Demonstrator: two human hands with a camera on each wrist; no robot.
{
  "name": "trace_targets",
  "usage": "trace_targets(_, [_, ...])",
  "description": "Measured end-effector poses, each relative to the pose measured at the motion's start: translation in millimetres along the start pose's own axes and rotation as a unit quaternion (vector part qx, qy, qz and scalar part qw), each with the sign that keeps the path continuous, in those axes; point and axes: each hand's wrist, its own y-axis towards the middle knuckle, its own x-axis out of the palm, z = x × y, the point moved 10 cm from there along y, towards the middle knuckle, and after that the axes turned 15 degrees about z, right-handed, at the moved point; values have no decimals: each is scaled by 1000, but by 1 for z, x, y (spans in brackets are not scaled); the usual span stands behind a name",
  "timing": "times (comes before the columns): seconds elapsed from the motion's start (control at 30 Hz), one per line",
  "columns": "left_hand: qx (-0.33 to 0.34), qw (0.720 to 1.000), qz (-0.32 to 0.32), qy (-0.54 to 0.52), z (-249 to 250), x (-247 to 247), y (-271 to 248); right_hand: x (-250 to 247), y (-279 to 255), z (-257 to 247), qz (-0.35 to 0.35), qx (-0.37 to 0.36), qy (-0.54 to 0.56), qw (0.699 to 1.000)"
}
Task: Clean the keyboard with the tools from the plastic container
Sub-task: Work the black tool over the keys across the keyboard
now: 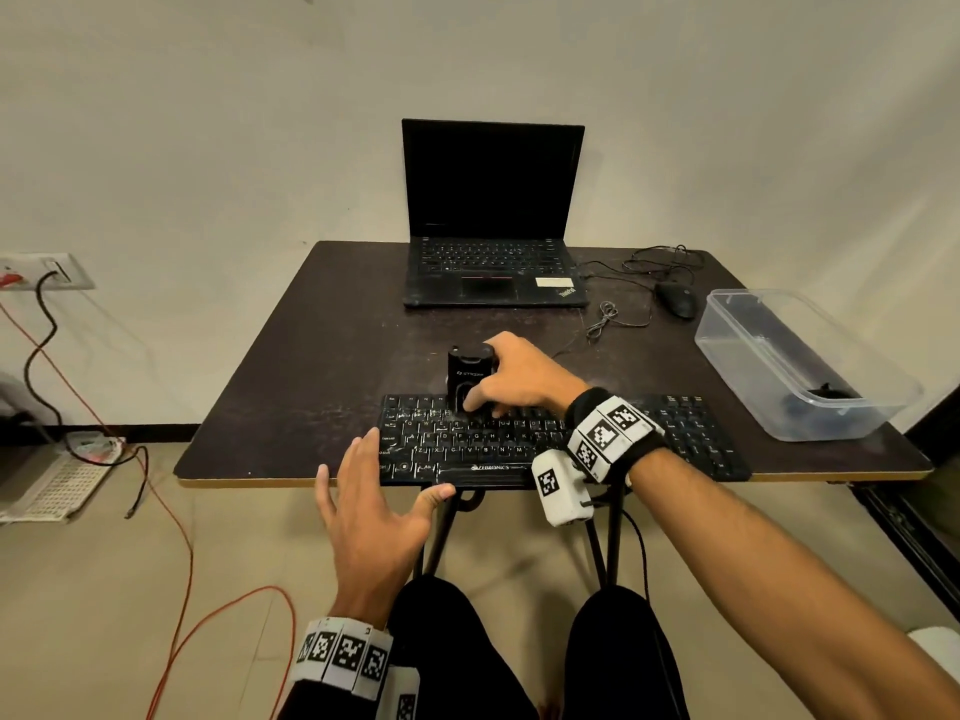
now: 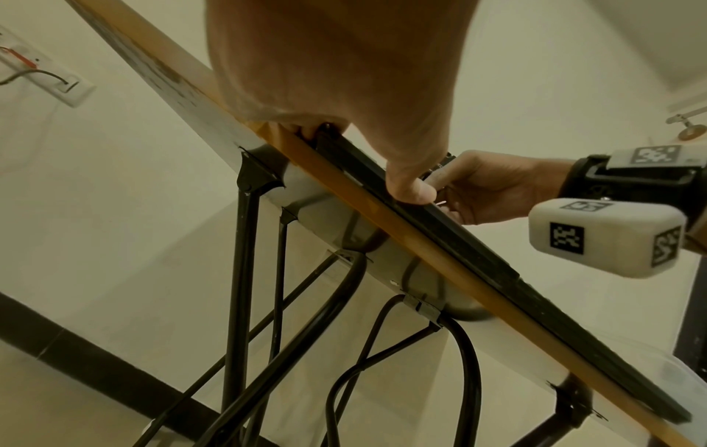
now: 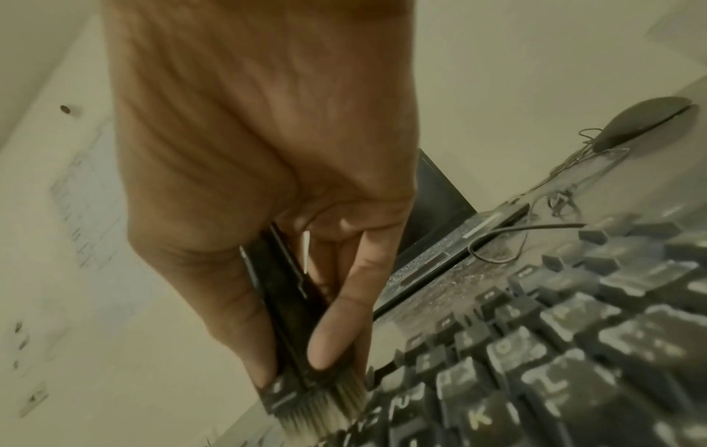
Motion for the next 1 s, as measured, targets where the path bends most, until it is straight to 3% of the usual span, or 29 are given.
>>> trace_targets(0.07, [0, 1000, 0, 0, 0, 0, 0, -6, 3, 1, 35, -3, -11, 999])
trace_targets(0.2, [4, 1000, 10, -2, 1, -1, -1, 5, -1, -5, -11, -4, 9, 1000])
trace_targets(0.33, [5, 1000, 7, 2, 1, -1, 0, -3, 4, -4, 34, -6, -12, 999])
trace_targets(0.43, [3, 1000, 7, -4, 1, -1, 1, 11, 3, -9, -18, -8, -4, 1000])
trace_targets(0.57, [3, 1000, 9, -4, 1, -2, 0, 2, 8, -7, 26, 0, -9, 1000])
trace_targets(0.67, [3, 1000, 14, -8, 2, -3, 1, 13, 6, -10, -21, -2, -10, 1000])
trace_targets(0.8, [1, 1000, 12, -6, 3, -2, 1, 6, 10, -8, 18, -2, -10, 1000])
trace_targets(0.9, [2, 1000, 14, -9, 2, -3, 1, 15, 8, -11, -20, -3, -4, 1000])
trace_targets(1.0, [2, 1000, 12, -6, 1, -2, 0, 8, 12, -10, 16, 2, -3, 1000])
